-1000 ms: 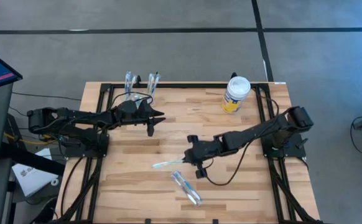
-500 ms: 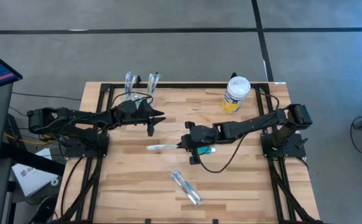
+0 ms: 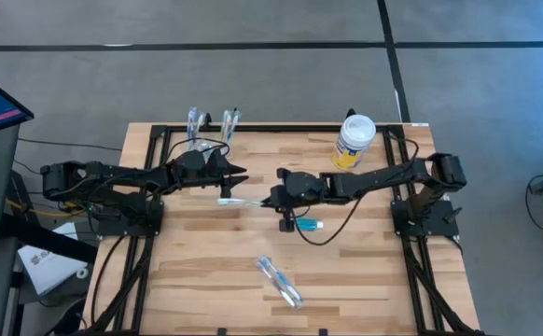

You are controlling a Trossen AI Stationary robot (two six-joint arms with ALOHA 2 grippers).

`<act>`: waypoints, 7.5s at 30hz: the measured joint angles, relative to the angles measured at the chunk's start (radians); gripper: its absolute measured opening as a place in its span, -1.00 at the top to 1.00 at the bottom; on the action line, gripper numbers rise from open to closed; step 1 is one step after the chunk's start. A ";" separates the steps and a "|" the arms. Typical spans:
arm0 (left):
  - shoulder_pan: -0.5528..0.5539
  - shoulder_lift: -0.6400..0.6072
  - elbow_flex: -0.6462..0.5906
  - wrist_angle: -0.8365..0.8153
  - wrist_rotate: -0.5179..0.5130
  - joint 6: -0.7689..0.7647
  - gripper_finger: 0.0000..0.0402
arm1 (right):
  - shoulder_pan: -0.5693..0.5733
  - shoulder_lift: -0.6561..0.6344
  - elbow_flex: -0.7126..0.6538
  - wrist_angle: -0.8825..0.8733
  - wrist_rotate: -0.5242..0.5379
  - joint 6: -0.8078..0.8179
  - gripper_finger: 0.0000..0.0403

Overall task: Pick & Place toothbrushing station
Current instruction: Put the green toothbrush into the transparent organizer

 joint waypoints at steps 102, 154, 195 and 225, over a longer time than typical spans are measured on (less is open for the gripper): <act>-0.008 0.113 0.120 0.615 0.044 0.024 0.27 | -0.242 -0.157 -0.286 0.590 -0.159 0.080 0.93; -0.003 -0.270 0.119 -0.089 -0.203 0.054 0.96 | -0.276 -0.157 -0.286 0.538 -0.155 0.080 0.56; 0.310 -0.155 0.118 -0.232 -0.337 0.073 0.96 | -0.262 -0.157 -0.286 0.553 -0.155 0.080 0.56; 0.340 0.055 0.119 -0.184 -0.337 0.068 0.95 | -0.262 -0.157 -0.286 0.552 -0.155 0.080 0.56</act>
